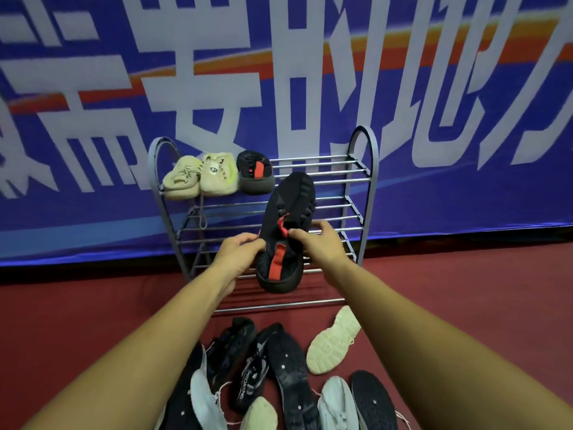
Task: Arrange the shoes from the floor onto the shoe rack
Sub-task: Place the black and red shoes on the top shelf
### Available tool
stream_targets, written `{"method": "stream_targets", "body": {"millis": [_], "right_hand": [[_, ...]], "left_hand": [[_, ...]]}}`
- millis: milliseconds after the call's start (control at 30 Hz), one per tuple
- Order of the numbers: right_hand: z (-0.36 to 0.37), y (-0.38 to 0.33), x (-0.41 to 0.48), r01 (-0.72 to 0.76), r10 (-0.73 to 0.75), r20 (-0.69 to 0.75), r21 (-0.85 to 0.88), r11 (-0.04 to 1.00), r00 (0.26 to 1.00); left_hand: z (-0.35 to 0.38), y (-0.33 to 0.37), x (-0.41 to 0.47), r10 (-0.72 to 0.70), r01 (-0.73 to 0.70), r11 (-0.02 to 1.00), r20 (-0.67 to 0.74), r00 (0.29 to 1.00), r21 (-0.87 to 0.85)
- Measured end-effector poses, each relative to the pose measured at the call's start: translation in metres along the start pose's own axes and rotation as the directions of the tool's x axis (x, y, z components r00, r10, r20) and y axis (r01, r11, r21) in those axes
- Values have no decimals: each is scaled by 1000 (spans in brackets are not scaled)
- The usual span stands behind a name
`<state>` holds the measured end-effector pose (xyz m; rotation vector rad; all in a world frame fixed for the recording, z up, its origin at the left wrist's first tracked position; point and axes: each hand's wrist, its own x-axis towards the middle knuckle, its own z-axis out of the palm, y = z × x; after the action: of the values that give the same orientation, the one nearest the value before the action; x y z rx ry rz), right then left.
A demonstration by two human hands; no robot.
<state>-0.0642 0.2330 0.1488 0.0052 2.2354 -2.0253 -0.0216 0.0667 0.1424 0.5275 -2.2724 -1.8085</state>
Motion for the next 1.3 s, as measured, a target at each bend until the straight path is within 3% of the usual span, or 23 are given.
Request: {"method": "stream_targets", "body": {"millis": [200,367,600,700,933,1300], "right_hand": [[-9,-10,-3,-98,95,94,34,995,991],[-14,-20,-10,-107,98,68,152,982,993],[-10,-32,-7,-79,74,30,254,964,997],[-4,-30,-5,-75,71,23,338,938,997],[0,-28,-4,-156,122,106,430,889,987],[0,-23,4,-230,286,-8,571,788,958]], "left_hand": [[4,5,4,-10,11,998,5,1000,-65],[3,16,1,30,-13,988,112,993,-152],[-13,23,-10,-111,179,968,342,933,-174],[-17,24,-10,-140,207,963,342,929,-171],[-27,24,-3,-154,238,908,252,955,-346],[-43,18,4,-195,342,823,341,920,-453]]}}
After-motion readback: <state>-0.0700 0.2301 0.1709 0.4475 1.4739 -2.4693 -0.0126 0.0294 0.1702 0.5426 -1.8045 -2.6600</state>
